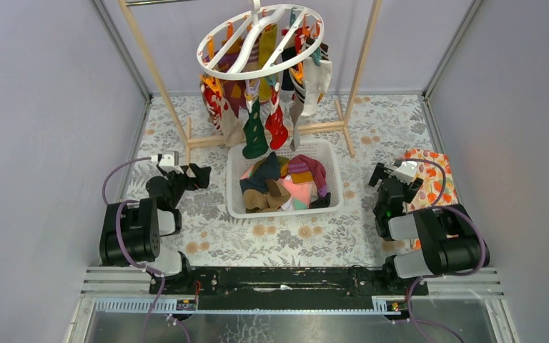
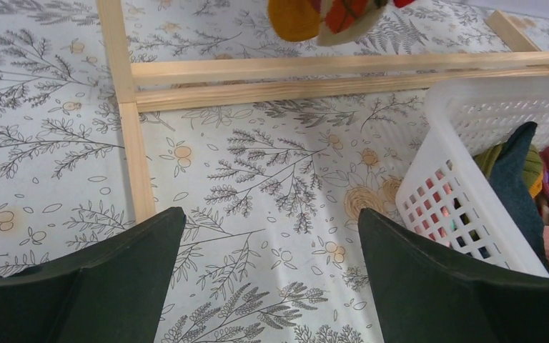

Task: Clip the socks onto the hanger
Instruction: Reset both arms

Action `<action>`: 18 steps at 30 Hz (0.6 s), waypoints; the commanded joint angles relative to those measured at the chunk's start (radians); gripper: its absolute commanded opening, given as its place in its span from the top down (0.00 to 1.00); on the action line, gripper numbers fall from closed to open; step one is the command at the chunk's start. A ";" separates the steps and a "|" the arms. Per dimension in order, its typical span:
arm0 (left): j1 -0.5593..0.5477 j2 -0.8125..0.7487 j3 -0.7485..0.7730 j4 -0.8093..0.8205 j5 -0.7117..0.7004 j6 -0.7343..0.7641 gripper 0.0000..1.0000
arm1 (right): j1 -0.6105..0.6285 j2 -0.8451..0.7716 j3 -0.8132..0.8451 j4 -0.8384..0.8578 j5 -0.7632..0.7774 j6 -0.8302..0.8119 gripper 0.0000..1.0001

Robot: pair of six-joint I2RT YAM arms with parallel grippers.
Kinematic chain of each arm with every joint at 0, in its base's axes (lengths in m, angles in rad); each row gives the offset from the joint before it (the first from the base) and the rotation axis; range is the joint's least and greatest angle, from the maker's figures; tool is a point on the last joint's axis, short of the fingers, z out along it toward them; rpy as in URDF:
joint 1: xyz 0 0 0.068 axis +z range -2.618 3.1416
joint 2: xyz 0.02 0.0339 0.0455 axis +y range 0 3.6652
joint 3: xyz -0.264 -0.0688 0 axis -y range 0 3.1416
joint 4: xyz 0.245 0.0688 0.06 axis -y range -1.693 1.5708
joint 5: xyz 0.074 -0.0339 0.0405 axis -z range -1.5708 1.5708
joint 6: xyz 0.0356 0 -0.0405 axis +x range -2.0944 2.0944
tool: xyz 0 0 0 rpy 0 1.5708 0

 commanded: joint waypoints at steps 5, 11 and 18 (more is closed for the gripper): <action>-0.105 -0.003 0.020 0.072 -0.176 0.104 0.01 | -0.006 0.154 0.020 0.263 -0.367 -0.153 0.00; -0.211 0.041 0.039 0.065 -0.301 0.175 0.01 | -0.059 0.160 0.107 0.108 -0.346 -0.095 0.00; -0.211 0.039 0.037 0.063 -0.303 0.175 0.01 | -0.061 0.162 0.092 0.140 -0.348 -0.095 0.00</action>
